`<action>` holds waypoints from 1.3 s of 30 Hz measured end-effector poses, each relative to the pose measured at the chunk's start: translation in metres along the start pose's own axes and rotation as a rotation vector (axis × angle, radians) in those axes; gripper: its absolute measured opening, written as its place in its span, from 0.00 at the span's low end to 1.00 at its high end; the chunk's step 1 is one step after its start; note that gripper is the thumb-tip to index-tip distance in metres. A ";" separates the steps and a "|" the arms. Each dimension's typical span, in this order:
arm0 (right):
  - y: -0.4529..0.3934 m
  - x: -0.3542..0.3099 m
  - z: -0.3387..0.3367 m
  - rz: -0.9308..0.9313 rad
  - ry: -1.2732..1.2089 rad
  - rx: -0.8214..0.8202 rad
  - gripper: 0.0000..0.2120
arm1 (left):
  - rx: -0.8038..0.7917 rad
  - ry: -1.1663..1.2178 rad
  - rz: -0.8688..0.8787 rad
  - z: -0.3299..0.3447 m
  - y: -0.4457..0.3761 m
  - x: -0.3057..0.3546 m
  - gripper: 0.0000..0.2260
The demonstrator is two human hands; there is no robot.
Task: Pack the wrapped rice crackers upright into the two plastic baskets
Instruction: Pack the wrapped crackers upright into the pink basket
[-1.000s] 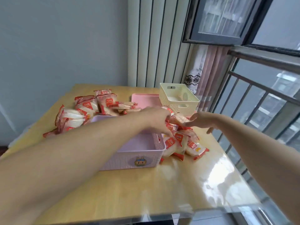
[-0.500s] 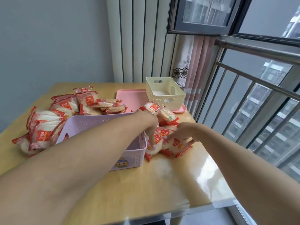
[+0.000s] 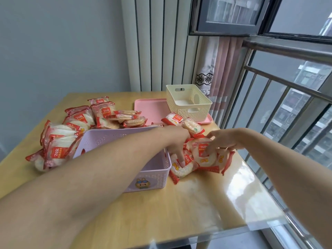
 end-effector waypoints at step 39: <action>0.014 -0.177 -0.027 -0.418 0.220 0.607 0.15 | 0.415 0.706 -0.320 -0.030 0.136 -0.194 0.16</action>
Point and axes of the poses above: each hand's wrist, its own y-axis away from the middle knuckle, its own z-axis out of the palm, x = y × z, the point moved 9 cm from there along -y, towards the middle knuckle, and after that the axes turned 4 degrees about -y, right-handed, at the moved point
